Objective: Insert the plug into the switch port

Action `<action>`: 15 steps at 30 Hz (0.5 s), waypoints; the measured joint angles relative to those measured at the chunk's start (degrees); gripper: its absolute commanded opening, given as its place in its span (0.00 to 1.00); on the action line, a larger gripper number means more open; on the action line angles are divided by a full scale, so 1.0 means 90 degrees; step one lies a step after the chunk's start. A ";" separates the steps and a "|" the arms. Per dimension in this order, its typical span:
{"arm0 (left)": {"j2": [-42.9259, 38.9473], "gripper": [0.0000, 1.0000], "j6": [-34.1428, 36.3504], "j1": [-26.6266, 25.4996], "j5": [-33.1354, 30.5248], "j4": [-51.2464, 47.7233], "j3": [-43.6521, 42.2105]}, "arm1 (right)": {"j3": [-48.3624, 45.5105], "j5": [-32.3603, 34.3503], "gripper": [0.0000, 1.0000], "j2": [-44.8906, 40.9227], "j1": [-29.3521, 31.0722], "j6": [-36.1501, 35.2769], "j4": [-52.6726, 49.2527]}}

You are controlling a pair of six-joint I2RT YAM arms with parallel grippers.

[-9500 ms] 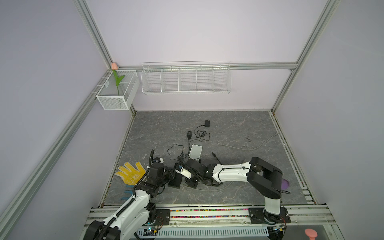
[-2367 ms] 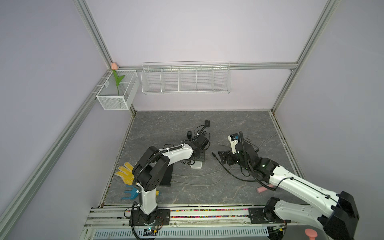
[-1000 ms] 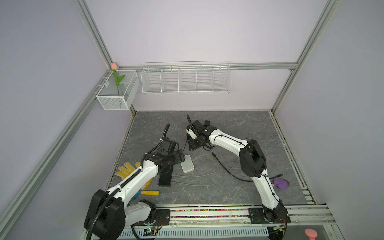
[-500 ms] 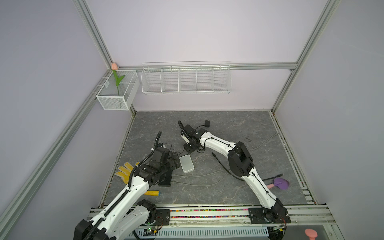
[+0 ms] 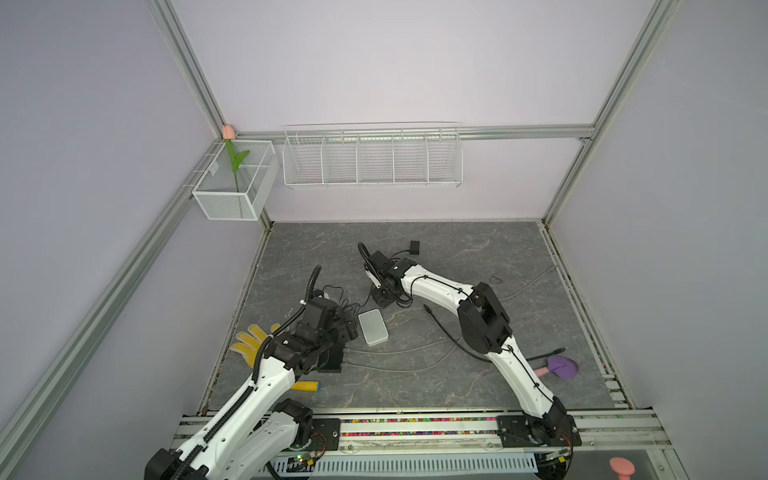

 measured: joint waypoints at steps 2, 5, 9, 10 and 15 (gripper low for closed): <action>0.0007 0.83 0.0002 0.0000 0.0019 0.0000 -0.0002 | -0.0607 0.0046 0.07 -0.0355 -0.0029 0.0007 0.0185; 0.0039 0.83 0.0002 0.0000 0.0024 0.0012 -0.0002 | -0.1513 0.0148 0.07 -0.0889 -0.0080 0.0036 0.0447; 0.0083 0.83 0.0002 0.0000 0.0078 0.0034 -0.0002 | -0.2630 0.0308 0.07 -0.1581 -0.0102 0.0148 0.0697; 0.0085 0.83 0.0005 0.0000 0.0092 0.0044 -0.0002 | -0.2885 0.0345 0.08 -0.1741 -0.0104 0.0177 0.0758; 0.0100 0.83 0.0029 0.0000 0.0126 0.0121 -0.0068 | -0.3412 0.0469 0.20 -0.2084 -0.0104 0.0265 0.0811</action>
